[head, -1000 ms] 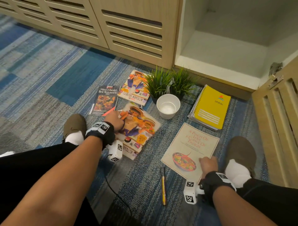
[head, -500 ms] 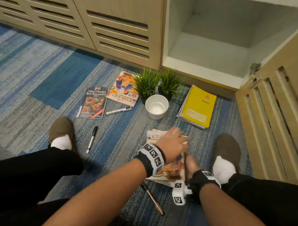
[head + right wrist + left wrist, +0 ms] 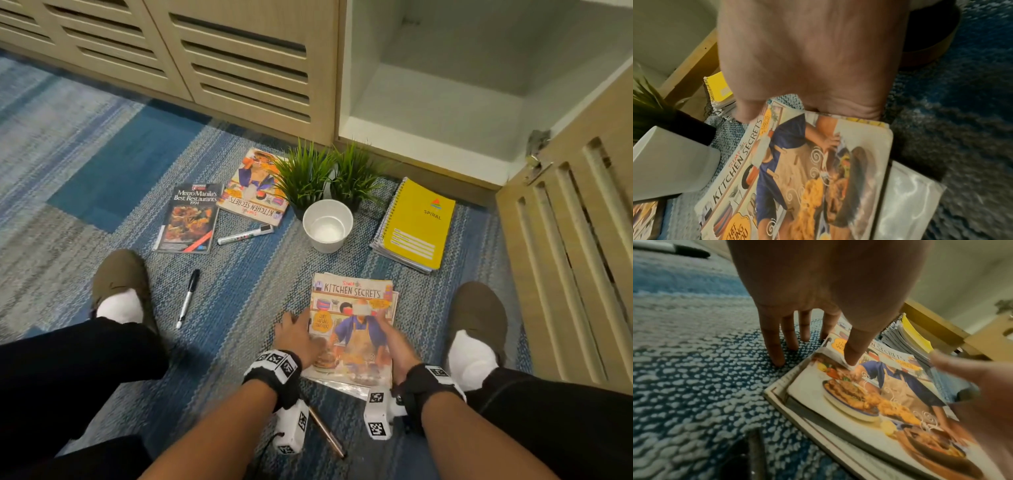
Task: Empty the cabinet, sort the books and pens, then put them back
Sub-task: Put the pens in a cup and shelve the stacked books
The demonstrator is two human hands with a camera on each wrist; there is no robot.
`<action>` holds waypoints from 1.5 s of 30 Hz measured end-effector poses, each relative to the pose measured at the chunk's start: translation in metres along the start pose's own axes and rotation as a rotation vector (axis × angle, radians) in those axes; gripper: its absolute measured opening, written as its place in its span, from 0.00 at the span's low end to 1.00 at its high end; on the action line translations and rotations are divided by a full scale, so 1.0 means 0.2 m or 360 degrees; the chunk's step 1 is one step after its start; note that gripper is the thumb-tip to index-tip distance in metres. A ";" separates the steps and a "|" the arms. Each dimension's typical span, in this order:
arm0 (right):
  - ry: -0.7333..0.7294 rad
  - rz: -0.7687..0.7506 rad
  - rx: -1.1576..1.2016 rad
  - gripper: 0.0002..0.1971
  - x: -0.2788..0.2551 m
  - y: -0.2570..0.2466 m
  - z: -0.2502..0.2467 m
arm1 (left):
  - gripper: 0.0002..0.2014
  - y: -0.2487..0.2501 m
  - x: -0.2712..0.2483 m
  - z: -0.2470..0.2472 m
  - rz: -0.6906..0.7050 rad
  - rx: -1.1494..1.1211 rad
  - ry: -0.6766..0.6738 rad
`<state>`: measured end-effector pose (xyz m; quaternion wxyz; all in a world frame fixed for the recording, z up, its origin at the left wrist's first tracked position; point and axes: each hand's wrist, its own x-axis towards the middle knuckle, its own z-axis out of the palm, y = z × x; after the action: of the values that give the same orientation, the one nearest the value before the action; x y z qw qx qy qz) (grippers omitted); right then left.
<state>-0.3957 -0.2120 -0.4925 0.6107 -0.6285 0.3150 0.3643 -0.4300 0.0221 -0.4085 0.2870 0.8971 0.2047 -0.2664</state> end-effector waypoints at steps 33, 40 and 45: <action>0.0429 -0.0020 -0.0323 0.17 -0.12 -0.01 0.15 | 0.48 0.00 1.11 -1.12 -0.0545 -0.0038 0.0497; 0.0455 -0.0005 -0.0248 0.09 -0.19 -0.09 0.17 | 0.63 -0.12 1.34 -1.18 -0.0544 0.0109 0.0510; 0.0470 0.0183 -0.0270 0.46 -0.14 -0.06 0.18 | 0.40 -0.06 1.31 -1.24 -0.0507 -0.0053 0.0349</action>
<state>-0.4038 -0.1763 -0.4622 0.4807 -0.7055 0.4049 0.3276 -0.1444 0.2427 -0.3978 0.2319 0.8721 0.3786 -0.2058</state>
